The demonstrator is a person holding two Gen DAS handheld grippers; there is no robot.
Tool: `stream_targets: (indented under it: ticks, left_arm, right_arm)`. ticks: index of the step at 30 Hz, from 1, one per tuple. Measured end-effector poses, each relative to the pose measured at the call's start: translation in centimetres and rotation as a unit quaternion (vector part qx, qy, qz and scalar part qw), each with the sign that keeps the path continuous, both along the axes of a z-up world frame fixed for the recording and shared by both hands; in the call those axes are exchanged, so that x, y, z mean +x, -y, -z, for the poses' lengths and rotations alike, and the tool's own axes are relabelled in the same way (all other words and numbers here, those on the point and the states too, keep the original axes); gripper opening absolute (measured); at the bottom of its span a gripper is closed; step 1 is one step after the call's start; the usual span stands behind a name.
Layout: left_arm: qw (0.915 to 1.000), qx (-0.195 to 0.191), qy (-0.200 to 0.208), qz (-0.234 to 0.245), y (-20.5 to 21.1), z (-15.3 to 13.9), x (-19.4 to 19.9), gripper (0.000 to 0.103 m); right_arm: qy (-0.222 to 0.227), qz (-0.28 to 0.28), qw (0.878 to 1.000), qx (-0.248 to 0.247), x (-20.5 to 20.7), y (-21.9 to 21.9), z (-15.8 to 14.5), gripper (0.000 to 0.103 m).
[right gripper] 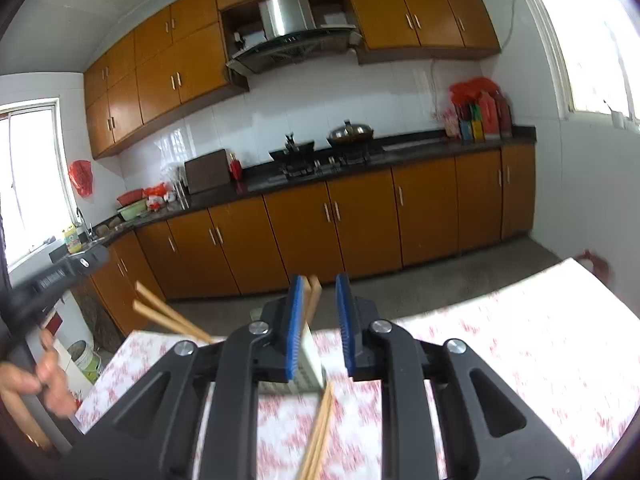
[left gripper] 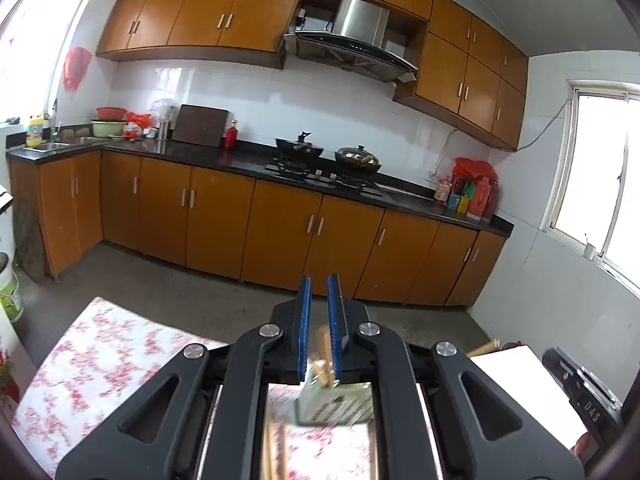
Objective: Organize utensils
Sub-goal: 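Close the left tool on another chopstick while the right tool grasps one too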
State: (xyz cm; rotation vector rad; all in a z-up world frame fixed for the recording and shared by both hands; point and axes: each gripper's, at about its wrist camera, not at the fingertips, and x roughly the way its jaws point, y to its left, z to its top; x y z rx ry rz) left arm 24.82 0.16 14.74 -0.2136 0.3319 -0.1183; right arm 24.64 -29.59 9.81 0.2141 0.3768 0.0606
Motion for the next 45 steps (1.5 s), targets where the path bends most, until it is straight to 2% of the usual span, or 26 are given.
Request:
stream_targets:
  ticks: [3, 8, 12, 14, 18, 24, 25, 26, 29, 32, 36, 40, 45]
  left_arm:
    - [0.9998, 0.009, -0.014, -0.008, -1.4, 1.4, -1.7, 0.024]
    - [0.9958, 0.045, -0.075, -0.025, -3.5, 6.9, -3.4, 0.024]
    - [0.9878, 0.057, -0.142, -0.029, -5.0, 12.3, -3.3, 0.024]
    - [0.9834, 0.052, -0.171, -0.03, -5.7, 14.4, -3.3, 0.024]
    - [0.9782, 0.05, -0.199, -0.029, -6.3, 16.7, -3.5, 0.024]
    - [0.9762, 0.056, -0.209, -0.012, -5.3, 17.9, -3.8, 0.024]
    - [0.976, 0.056, -0.21, -0.009, -5.0, 18.0, -3.8, 0.024]
    - [0.9757, 0.056, -0.212, -0.005, -4.8, 18.1, -3.7, 0.024]
    - [0.9742, 0.055, -0.219, 0.006, -4.2, 18.7, -3.3, 0.024]
    - [0.9718, 0.049, -0.229, 0.024, -3.5, 19.4, -3.1, 0.024]
    - [0.9678, 0.041, -0.244, 0.047, -2.4, 20.4, -2.9, 0.024]
    - [0.9624, 0.041, -0.258, 0.072, -0.9, 21.5, -2.7, 0.024]
    - [0.9571, 0.049, -0.275, 0.079, 0.3, 22.6, -2.0, 0.024]
  right_arm:
    - [-0.059, -0.004, 0.998, -0.003, -0.7, 0.2, 4.3, 0.02]
    - [-0.178, -0.032, 0.983, 0.001, 0.2, -1.3, 13.2, 0.02]
    - [-0.242, -0.06, 0.969, 0.01, 1.1, -3.3, 18.0, 0.02]
    - [-0.258, -0.065, 0.964, 0.008, 1.3, -4.6, 19.2, 0.02]
    - [-0.269, -0.069, 0.961, -0.004, 1.5, -5.8, 20.2, 0.02]
    - [-0.267, -0.055, 0.961, -0.037, 1.8, -5.7, 20.1, 0.017]
    - [-0.269, -0.048, 0.961, -0.04, 1.8, -5.5, 20.2, 0.017]
    - [-0.268, -0.044, 0.961, -0.043, 2.2, -5.1, 20.3, 0.012]
    - [-0.265, -0.032, 0.962, -0.064, 2.2, -4.8, 20.3, 0.012]
    - [-0.26, 0.014, 0.961, -0.095, 2.4, -3.7, 20.3, 0.008]
    - [-0.265, 0.055, 0.962, -0.047, 3.0, -0.3, 20.4, 0.008]
    - [-0.263, 0.052, 0.962, -0.051, 2.7, 0.2, 20.4, 0.008]
    - [-0.261, 0.047, 0.963, -0.051, 2.6, 0.0, 20.5, 0.008]
